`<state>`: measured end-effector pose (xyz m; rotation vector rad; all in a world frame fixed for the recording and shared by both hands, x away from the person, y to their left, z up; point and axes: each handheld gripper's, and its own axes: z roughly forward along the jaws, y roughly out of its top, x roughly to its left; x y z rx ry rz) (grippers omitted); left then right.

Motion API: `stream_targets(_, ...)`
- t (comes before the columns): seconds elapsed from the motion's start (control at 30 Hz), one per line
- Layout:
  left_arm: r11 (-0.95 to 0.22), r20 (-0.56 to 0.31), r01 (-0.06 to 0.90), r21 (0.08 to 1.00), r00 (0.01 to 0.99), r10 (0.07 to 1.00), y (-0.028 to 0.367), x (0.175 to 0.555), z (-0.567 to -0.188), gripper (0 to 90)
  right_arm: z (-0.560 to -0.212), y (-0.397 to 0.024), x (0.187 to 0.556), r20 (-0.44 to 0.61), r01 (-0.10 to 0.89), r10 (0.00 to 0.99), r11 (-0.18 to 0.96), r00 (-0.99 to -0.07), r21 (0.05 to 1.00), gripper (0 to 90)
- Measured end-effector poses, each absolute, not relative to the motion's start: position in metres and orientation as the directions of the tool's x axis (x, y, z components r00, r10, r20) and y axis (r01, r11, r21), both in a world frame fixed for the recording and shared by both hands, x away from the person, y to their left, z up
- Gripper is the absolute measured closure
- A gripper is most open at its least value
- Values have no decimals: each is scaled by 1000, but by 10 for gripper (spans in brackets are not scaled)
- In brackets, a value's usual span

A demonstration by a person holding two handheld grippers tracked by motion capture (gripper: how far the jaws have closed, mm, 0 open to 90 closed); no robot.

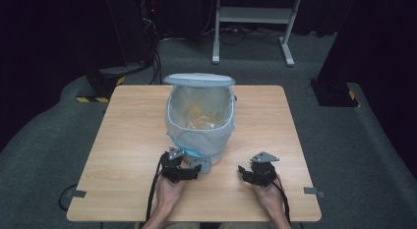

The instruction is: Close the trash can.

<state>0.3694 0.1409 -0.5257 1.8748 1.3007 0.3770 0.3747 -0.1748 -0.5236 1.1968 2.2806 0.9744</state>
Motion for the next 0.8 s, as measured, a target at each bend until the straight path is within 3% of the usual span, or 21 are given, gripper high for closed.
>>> stream_targets(0.4,-148,-178,619,772,434,883,143,366,-516,33,-524,-175,374,-15,563,830,391,-557,728,365)
stream_targets(0.67,-133,-183,640,756,403,897,167,362,-515,34,-524,-175,374,-15,563,830,391,-557,728,366)
stream_targets(0.8,-159,-124,650,743,367,922,182,361,-517,57,-524,-175,374,-15,562,830,391,-558,729,365)
